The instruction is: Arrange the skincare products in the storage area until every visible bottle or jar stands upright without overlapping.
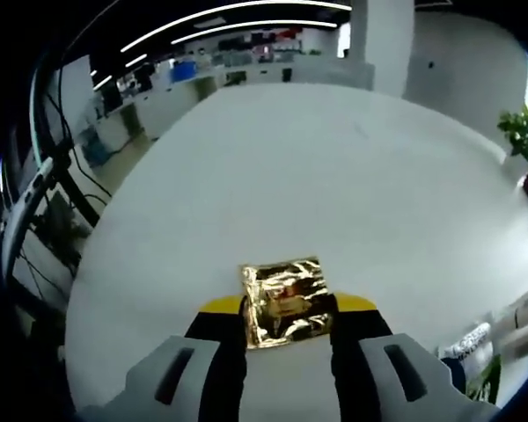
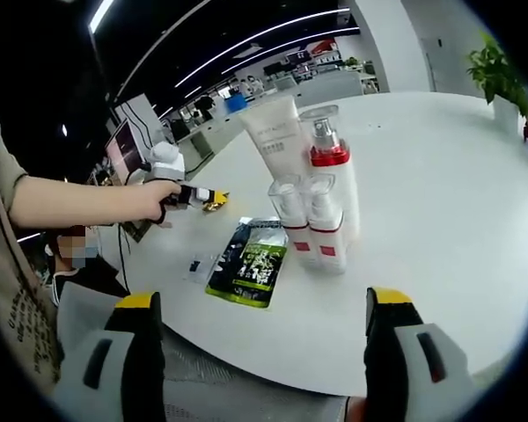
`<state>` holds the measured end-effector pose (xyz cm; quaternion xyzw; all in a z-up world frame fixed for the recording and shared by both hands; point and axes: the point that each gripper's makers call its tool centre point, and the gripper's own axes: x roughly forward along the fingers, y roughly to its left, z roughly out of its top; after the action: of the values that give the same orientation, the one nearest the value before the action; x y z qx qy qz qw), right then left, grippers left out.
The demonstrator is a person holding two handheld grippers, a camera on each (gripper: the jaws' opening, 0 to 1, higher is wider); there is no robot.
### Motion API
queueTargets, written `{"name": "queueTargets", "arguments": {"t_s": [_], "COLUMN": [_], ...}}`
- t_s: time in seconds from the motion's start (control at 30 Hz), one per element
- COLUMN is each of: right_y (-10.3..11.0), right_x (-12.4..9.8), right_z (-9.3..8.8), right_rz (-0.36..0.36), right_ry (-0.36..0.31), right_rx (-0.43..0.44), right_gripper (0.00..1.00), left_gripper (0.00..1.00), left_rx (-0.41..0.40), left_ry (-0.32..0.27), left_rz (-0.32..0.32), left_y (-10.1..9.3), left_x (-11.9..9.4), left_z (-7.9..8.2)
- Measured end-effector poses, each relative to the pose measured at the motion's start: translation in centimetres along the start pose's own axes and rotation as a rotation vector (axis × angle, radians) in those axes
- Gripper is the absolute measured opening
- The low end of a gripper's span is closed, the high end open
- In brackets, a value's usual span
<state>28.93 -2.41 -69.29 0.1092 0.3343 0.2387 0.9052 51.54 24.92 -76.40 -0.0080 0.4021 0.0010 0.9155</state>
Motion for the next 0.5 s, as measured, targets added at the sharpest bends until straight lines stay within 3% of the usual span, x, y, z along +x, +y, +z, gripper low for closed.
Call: {"name": "queueTargets", "arguments": {"t_s": [0.13, 0.5], "right_y": [0.1, 0.2], "right_x": [0.0, -0.1], "right_z": [0.0, 0.1], "right_rz": [0.001, 0.006], "right_ry": [0.0, -0.006], "right_rx": [-0.004, -0.011], "right_gripper": [0.96, 0.97], "left_gripper": [0.32, 0.32], "left_rx": [-0.014, -0.013], "left_ry": [-0.016, -0.015], "left_rz": [-0.017, -0.05], "left_y": [-0.3, -1.7], "left_x": [-0.7, -2.4], "left_z": [0.2, -1.2]}}
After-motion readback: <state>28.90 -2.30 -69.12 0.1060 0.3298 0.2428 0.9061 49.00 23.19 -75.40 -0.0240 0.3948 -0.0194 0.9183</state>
